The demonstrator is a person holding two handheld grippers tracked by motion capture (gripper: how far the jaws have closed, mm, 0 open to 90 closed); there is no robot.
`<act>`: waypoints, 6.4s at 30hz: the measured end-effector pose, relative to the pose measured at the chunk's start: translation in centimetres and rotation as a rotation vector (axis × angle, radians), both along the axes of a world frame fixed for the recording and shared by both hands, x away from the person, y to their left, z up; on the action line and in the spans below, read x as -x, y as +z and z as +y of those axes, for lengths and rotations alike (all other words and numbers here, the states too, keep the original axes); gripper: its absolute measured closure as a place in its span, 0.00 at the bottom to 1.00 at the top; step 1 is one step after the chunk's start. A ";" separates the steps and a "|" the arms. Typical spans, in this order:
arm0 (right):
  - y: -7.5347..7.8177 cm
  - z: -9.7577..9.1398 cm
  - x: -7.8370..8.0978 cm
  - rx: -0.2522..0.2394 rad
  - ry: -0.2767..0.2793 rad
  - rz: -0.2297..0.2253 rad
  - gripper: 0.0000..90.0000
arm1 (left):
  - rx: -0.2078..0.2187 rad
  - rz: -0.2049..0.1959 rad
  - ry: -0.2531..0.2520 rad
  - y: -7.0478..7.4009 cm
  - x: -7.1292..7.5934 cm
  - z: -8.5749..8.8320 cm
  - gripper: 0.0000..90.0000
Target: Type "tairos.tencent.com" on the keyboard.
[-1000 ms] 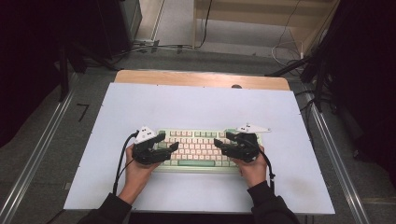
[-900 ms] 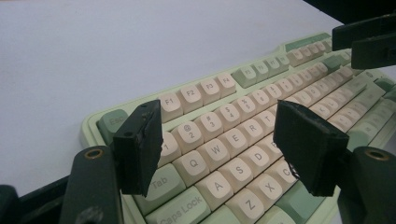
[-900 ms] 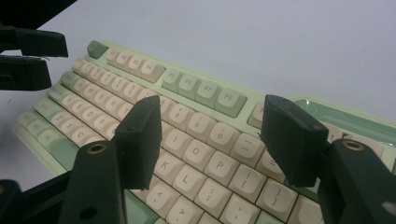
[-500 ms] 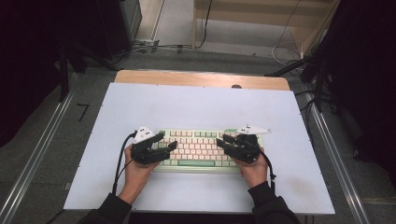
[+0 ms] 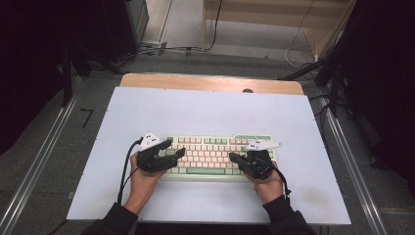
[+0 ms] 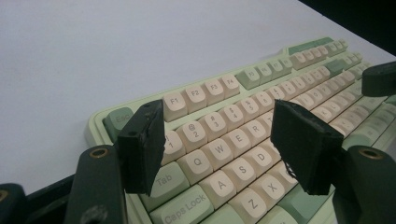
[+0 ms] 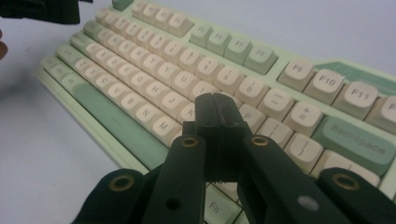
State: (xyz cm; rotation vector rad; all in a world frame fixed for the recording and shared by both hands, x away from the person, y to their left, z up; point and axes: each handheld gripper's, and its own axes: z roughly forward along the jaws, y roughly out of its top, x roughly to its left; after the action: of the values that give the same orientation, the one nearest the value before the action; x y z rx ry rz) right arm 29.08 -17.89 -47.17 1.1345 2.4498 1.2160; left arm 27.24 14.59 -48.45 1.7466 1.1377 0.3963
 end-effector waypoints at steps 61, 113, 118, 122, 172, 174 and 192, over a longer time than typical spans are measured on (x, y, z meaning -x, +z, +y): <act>-0.1 -1.6 -1.0 -0.087 -0.108 0.003 0.39 | -0.005 0.074 -0.184 0.1 -2.5 -4.8 1.00; -0.1 -1.6 -0.9 -0.084 -0.101 0.008 0.40 | 0.025 0.052 -0.120 1.8 -1.7 -2.2 0.54; -0.1 -1.6 -0.9 -0.084 -0.098 0.007 0.40 | 0.020 0.055 -0.118 1.6 -1.4 -1.8 0.54; -0.1 -1.6 -0.9 -0.084 -0.099 0.008 0.40 | 0.021 0.056 -0.109 1.5 -1.3 -1.2 0.54; -0.1 -1.6 -0.8 -0.084 -0.096 0.011 0.40 | 0.006 0.076 -0.096 0.7 -0.2 0.7 0.62; -0.1 -1.6 -0.8 -0.083 -0.095 0.011 0.40 | 0.006 0.077 -0.095 0.7 -0.2 0.6 0.62; -0.1 -1.5 -0.8 -0.082 -0.094 0.012 0.40 | 0.003 0.082 -0.101 0.6 -0.2 0.5 0.65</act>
State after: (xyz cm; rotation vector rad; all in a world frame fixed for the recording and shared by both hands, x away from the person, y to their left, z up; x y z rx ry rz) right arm 29.84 -19.43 -47.29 1.2671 2.3455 1.2961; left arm 27.48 15.09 -47.86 1.8234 1.1013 0.2629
